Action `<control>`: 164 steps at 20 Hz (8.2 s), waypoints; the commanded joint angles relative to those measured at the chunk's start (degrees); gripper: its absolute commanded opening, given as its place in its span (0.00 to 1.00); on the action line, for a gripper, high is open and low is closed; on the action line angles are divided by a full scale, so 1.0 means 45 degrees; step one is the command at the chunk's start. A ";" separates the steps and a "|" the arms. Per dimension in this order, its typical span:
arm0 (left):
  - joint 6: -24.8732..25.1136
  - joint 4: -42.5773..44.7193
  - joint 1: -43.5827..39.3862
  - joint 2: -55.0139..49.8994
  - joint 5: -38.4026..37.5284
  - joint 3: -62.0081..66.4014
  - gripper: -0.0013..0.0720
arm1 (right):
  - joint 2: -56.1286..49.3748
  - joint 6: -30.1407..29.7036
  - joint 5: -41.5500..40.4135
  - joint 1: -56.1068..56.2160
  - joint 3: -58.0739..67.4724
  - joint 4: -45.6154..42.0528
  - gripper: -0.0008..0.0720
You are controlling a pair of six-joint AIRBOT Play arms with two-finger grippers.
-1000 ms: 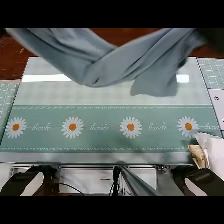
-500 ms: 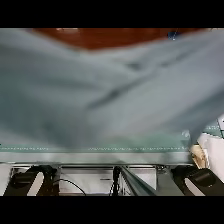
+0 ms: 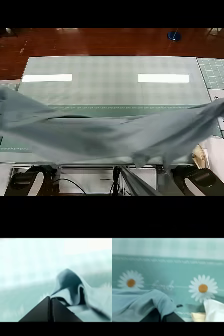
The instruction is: Fold the shirts.
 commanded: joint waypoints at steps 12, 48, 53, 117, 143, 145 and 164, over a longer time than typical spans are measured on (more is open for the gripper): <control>-0.0049 -0.0083 0.0000 -0.3521 1.1812 -0.8490 0.05 | -0.6373 0.0238 -1.1895 0.0010 -0.5595 0.0180 0.05; 0.4095 -0.2254 0.5387 -0.6314 0.1681 -0.9748 0.93 | -0.5639 -0.6989 -0.7868 -0.7898 -0.5741 0.4818 0.84; 0.4974 -0.3793 0.5372 -0.7538 0.1758 -1.0117 0.83 | -0.6436 -0.7033 -0.7660 -0.7898 -0.5741 0.4983 0.84; 0.2132 -0.3065 0.0680 -0.1613 0.5712 0.7145 0.04 | -0.0874 -0.4828 -0.8325 -0.7116 0.8995 0.8432 0.05; 0.1549 -0.2239 0.0296 -0.8014 0.7189 0.0136 0.04 | -0.8796 -0.5969 -0.7742 -0.4697 0.4420 0.7193 0.05; 0.2186 -0.2186 0.0306 -0.8990 0.7616 0.0136 0.04 | -0.9486 -0.6091 -0.8854 -0.4469 0.4420 0.6849 0.05; 0.1953 -0.2195 0.0131 -1.3945 0.6703 0.0146 0.36 | -1.4144 -0.5037 -0.6339 -0.4473 0.4420 0.6445 0.46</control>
